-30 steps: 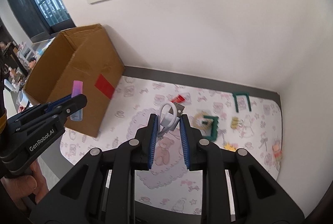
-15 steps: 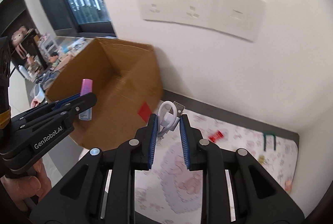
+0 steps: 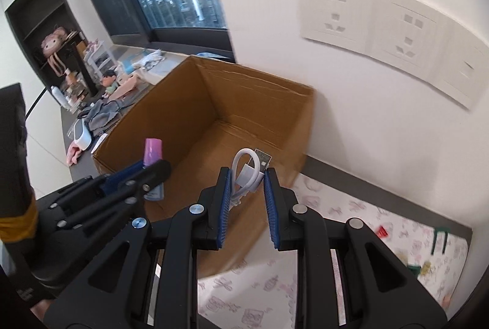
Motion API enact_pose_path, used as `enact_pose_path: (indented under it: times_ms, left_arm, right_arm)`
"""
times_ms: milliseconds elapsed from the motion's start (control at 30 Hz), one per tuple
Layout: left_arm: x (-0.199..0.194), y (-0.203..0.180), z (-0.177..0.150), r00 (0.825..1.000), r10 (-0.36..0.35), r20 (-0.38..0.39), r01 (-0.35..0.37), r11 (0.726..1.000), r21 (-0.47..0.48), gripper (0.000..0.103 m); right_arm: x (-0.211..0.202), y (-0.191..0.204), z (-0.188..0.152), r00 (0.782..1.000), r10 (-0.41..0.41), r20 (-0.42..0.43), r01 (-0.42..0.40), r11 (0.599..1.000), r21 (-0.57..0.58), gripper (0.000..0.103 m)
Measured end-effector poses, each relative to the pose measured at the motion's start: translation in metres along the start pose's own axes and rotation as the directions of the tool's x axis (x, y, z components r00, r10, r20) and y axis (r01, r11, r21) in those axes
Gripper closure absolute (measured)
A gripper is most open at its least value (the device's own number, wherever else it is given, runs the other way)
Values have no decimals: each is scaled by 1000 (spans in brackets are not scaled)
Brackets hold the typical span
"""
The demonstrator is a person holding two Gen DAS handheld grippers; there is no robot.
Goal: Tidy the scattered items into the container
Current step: 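Carry the spray bottle and white cable with both tools over the cardboard box, then open both tools to drop the spray bottle and cable into the box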
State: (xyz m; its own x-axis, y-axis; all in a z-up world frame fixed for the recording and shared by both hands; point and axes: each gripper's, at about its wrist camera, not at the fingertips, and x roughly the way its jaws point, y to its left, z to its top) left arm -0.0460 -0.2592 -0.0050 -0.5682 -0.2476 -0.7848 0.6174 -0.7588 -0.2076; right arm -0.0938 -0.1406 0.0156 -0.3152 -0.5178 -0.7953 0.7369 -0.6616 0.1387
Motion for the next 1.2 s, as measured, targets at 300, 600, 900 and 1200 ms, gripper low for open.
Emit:
enact_pose_path:
  times_ms: [300, 600, 900, 1200]
  left_arm:
    - [25, 34, 7, 998, 55, -28, -56, 997, -43, 84]
    - [33, 57, 4, 996, 70, -55, -74, 994, -78, 84]
    - [33, 71, 4, 997, 63, -53, -70, 989, -127, 84]
    - [29, 76, 2, 999, 27, -28, -30, 988, -148, 29]
  right_arm:
    - [39, 24, 12, 998, 9, -61, -10, 1000, -24, 81]
    - [61, 36, 12, 995, 19, -98, -22, 999, -32, 80]
    - [64, 43, 14, 995, 4, -99, -9, 999, -53, 79]
    - [60, 34, 14, 996, -38, -79, 36, 999, -25, 40]
